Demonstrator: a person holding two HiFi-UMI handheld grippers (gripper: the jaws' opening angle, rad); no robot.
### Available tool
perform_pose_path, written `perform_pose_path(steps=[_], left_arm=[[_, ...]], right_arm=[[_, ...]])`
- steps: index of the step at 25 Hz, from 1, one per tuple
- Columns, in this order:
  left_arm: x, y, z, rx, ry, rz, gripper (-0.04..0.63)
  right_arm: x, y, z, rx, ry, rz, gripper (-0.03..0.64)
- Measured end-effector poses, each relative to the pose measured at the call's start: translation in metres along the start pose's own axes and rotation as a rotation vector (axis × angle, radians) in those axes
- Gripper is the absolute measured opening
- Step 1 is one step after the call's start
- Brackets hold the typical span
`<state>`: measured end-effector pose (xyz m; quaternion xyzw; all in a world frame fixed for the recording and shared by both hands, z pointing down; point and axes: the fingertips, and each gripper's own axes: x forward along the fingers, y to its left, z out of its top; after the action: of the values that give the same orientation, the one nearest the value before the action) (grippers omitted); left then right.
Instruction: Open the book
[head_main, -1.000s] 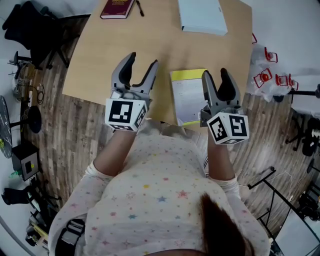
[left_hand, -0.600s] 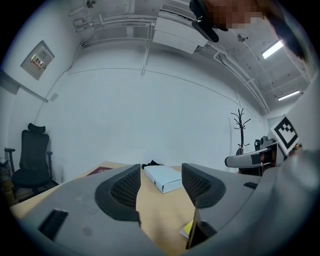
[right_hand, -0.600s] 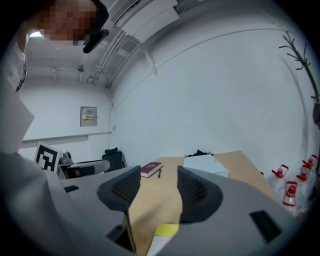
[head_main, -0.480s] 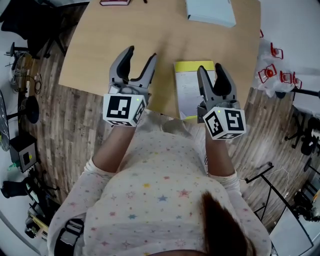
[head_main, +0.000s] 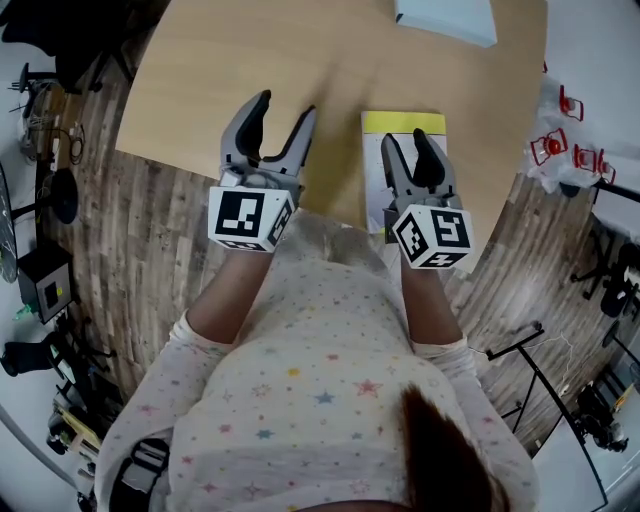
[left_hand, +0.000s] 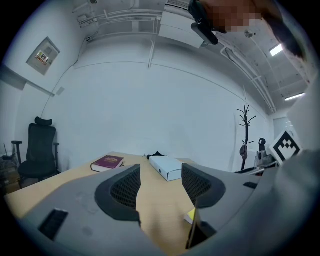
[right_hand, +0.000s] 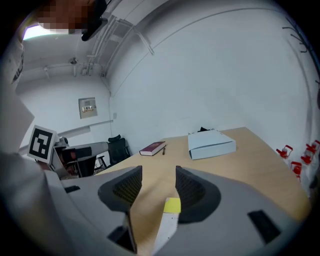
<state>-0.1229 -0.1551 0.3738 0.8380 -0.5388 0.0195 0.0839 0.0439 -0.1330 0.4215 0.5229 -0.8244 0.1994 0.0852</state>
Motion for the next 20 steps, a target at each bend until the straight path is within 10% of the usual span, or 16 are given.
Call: perform_pose_path(steps=[20], left_arm=[[-0.008, 0.009, -0.032, -0.013, 0.067, 0.026, 0.236]], right_arm=[[0.032, -0.005, -0.117, -0.128, 0.3, -0.075, 0.189]])
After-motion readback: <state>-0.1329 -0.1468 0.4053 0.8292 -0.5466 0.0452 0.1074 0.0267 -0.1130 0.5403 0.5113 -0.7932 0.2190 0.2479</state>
